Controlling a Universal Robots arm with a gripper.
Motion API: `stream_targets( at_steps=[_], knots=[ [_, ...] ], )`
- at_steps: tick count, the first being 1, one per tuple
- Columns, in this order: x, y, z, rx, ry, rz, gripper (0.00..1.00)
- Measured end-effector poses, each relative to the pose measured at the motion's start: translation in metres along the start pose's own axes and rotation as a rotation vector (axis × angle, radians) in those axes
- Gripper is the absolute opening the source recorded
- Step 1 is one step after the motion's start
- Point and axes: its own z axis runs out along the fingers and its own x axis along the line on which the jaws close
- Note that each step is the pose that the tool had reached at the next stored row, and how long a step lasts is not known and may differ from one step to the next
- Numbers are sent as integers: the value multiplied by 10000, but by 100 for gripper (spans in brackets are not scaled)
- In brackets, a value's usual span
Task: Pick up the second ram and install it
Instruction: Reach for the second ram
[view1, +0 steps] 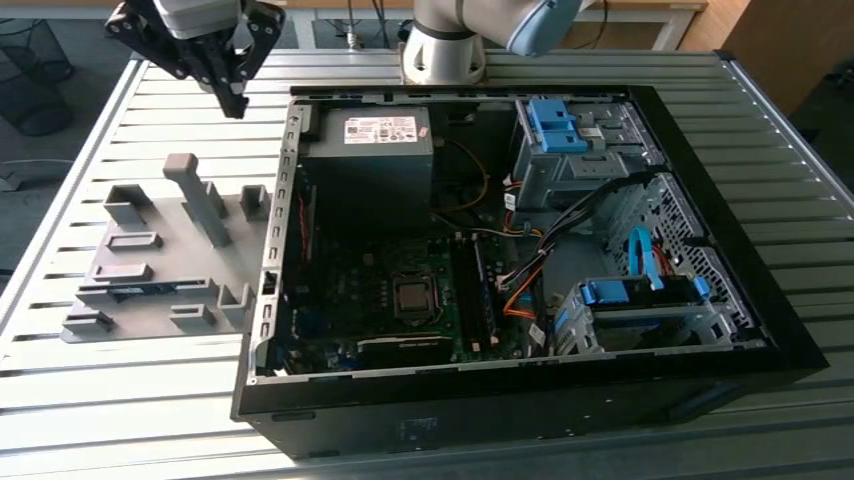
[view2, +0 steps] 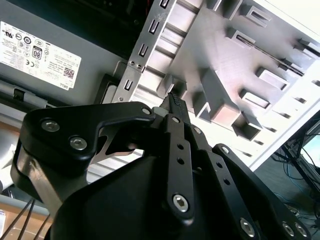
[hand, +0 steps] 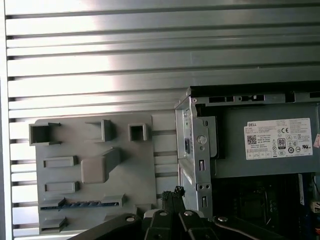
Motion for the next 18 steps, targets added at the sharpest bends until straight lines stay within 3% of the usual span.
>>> stream_targets(
  at_steps=[11, 18],
  knots=[
    [148, -16, -1, 0, -1, 1, 11],
    [280, -152, -6, 0, 0, -7, 11]
  ],
)
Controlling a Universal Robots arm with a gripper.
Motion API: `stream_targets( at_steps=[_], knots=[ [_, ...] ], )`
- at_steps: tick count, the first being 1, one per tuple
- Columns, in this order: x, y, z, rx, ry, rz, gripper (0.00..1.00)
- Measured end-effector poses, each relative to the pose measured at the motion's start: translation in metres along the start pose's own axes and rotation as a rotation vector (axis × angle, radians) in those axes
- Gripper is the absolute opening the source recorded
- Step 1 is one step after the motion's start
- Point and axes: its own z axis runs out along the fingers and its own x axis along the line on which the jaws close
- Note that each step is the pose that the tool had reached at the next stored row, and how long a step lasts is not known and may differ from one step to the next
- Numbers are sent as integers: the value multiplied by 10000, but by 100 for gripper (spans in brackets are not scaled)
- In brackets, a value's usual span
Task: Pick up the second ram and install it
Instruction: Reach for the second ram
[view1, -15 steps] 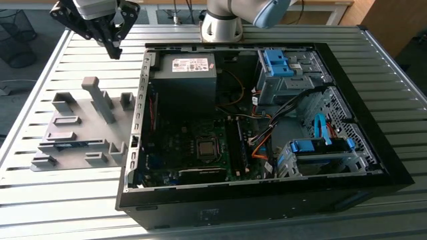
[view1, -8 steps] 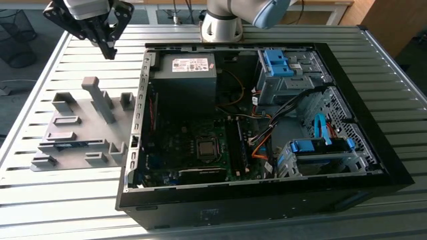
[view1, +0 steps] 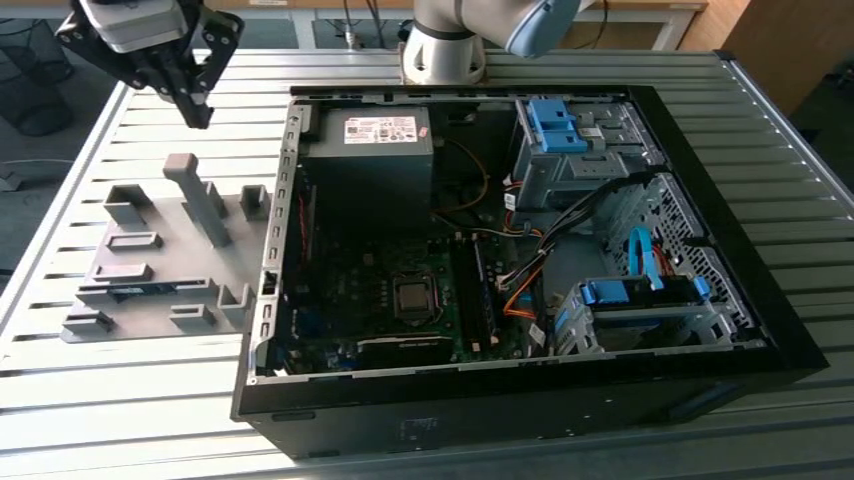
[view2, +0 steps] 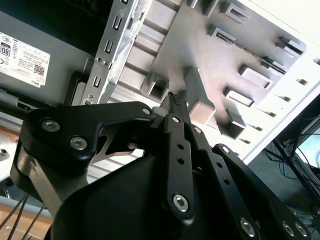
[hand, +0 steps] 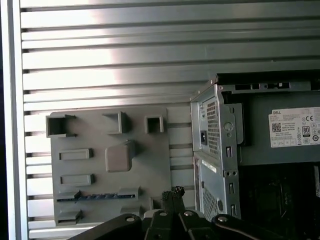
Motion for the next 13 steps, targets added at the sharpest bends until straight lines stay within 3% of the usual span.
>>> stream_targets(
  at_steps=[6, 13],
  knots=[
    [83, -121, 3, 0, 0, -5, 11],
    [362, -153, 4, -1, 1, -21, 11]
  ],
)
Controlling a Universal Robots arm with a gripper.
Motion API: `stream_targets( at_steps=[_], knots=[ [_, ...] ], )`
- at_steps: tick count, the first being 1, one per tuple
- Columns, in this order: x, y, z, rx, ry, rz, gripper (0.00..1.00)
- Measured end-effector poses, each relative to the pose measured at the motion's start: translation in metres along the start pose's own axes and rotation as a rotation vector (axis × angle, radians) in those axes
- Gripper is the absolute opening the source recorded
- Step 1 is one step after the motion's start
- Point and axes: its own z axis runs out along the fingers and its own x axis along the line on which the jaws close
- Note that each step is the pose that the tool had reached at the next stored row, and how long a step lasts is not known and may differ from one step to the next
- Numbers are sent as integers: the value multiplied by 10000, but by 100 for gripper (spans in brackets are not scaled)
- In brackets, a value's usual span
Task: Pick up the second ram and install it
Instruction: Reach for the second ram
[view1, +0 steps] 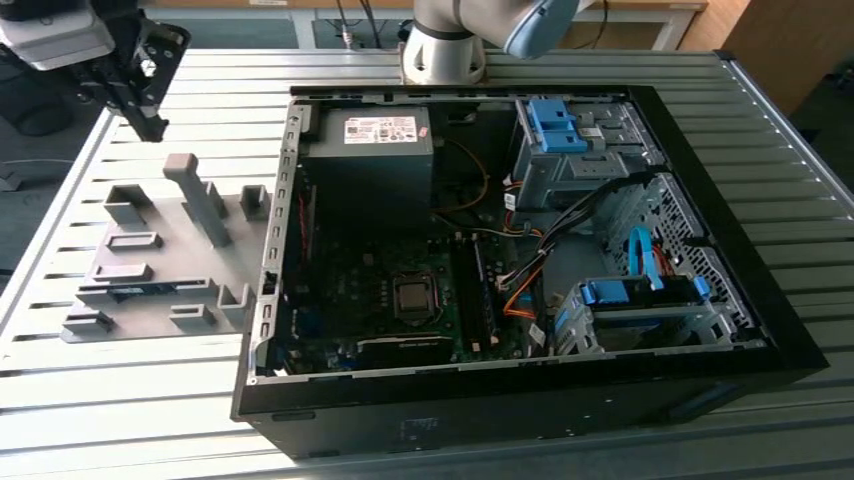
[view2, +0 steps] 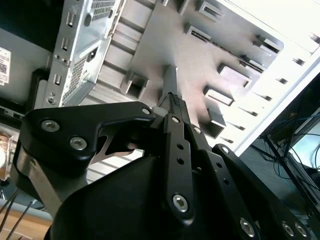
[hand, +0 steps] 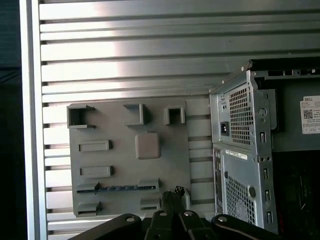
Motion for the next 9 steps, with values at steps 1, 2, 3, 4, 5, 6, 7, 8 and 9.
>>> stream_targets(
  at_steps=[1, 2, 3, 4, 5, 6, 7, 8, 9],
  knots=[
    [22, -7, 1, 0, 2, -5, 11],
    [38, -19, 3, 0, 5, -11, 11],
    [52, -31, 4, 1, 11, -19, 11],
    [66, -44, 6, 1, 15, -25, 11],
    [87, -54, 7, 1, 19, -26, 11],
    [116, -64, 9, 1, 22, -28, 11],
    [143, -71, 10, 1, 23, -29, 11],
    [179, -77, 11, 2, 25, -30, 11],
    [211, -82, 11, 3, 27, -31, 11]
  ],
)
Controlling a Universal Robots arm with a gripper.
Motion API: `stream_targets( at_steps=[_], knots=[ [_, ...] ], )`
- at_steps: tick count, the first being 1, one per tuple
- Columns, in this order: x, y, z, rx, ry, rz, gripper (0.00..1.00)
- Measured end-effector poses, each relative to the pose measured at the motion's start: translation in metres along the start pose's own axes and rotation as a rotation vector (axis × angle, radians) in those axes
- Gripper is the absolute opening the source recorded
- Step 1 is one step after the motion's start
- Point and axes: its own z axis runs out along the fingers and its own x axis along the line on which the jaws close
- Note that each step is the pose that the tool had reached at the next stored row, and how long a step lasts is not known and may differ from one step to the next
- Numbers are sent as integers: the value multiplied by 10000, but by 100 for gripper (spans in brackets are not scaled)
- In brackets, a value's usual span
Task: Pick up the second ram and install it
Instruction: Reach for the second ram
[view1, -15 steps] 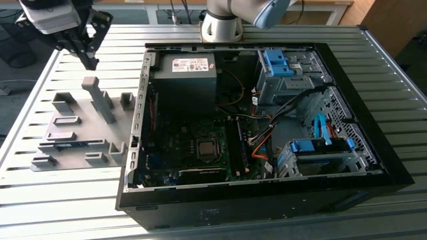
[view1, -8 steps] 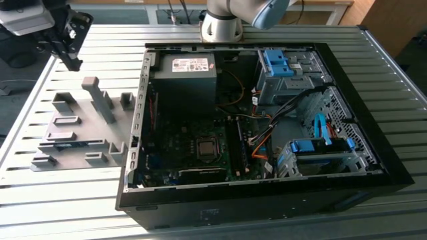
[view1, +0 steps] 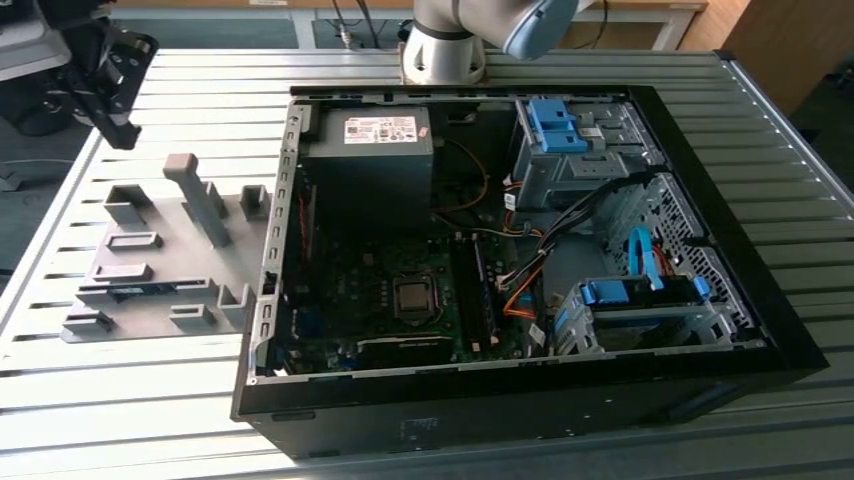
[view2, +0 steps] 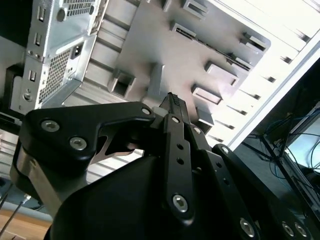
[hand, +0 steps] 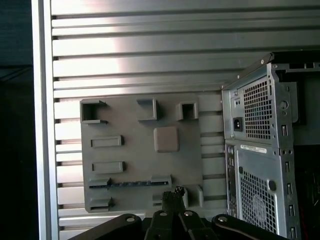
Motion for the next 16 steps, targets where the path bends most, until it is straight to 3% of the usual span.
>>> stream_targets(
  at_steps=[4, 10, 16],
  knots=[
    [122, -23, 4, -1, 2, -5, 11],
    [229, -84, 6, 11, 36, -10, 11],
    [391, -130, 8, 21, 69, -11, 11]
  ],
)
